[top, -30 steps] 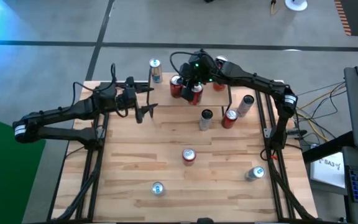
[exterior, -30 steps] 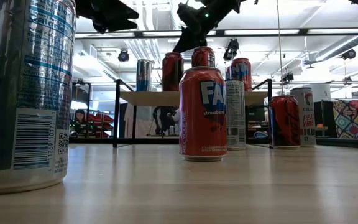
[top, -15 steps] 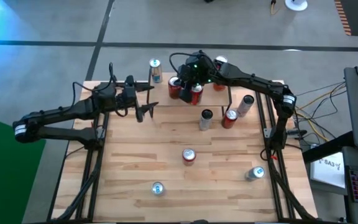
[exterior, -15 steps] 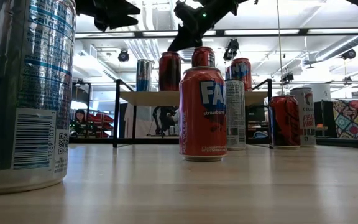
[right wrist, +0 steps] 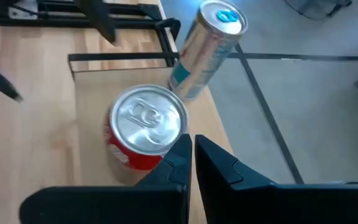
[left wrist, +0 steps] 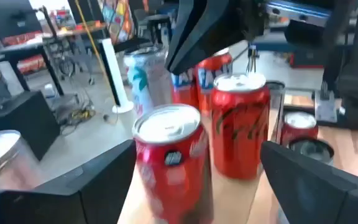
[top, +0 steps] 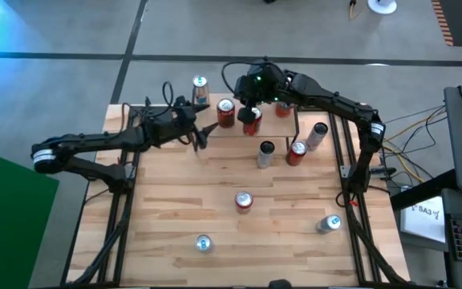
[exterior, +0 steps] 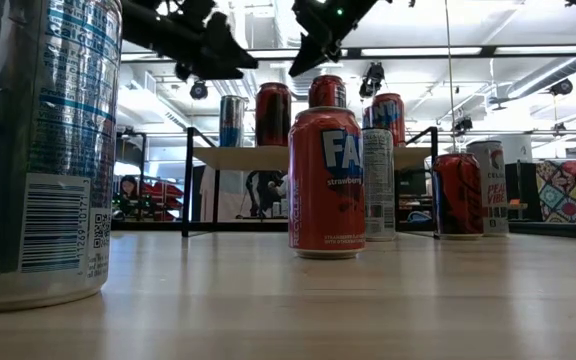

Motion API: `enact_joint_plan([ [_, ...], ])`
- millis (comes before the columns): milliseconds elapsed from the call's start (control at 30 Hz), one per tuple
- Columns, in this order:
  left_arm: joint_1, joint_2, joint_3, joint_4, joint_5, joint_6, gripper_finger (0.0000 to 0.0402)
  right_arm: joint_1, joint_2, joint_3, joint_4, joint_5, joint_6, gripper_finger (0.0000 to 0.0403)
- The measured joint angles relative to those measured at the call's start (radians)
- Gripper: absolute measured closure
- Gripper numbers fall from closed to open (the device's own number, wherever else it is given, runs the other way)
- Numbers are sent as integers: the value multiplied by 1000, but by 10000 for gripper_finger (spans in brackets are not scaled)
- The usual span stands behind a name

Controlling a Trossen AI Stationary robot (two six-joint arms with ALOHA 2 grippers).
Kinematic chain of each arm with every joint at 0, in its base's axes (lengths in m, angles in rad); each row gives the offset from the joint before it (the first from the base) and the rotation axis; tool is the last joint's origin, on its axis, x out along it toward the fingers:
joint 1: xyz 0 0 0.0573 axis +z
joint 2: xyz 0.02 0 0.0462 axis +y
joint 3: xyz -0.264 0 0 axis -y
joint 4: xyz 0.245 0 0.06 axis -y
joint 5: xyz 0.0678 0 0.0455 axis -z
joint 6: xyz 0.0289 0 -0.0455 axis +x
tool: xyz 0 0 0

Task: Place canned beverage on shelf
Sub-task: Adjust the red soda can on the shelf

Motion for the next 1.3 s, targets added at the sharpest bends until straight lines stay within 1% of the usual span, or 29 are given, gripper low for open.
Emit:
enact_joint_plan([
  [100, 1, 44, 3, 76, 7, -2, 56, 1, -4, 1, -20, 0, -9, 391],
  [167, 1, 61, 3, 118, -25, -2, 46, 0, -4, 1, -33, 3, -11, 391],
  [333, 2, 51, 4, 85, -65, 28, 30, 0, -4, 1, -51, 4, -16, 391],
  [567, 14, 18, 4, 37, -73, -74, 5, 0, -5, 1, -50, 4, -34, 390],
  [667, 24, 12, 4, -10, -71, -102, 7, 0, -5, 1, -50, 3, -36, 390],
  [767, 23, 26, 4, -5, -65, -108, 11, 0, -5, 1, -49, 3, -36, 390],
  [900, 23, 59, 4, 7, -25, -75, 12, 0, -5, 1, -48, 3, -42, 390],
  [1033, 23, 108, 4, 8, -20, -41, 11, 0, -5, 1, -47, 3, -42, 390],
  [1300, 34, 193, 4, 134, -20, -18, 11, 0, -5, 0, -48, 3, -42, 390],
])
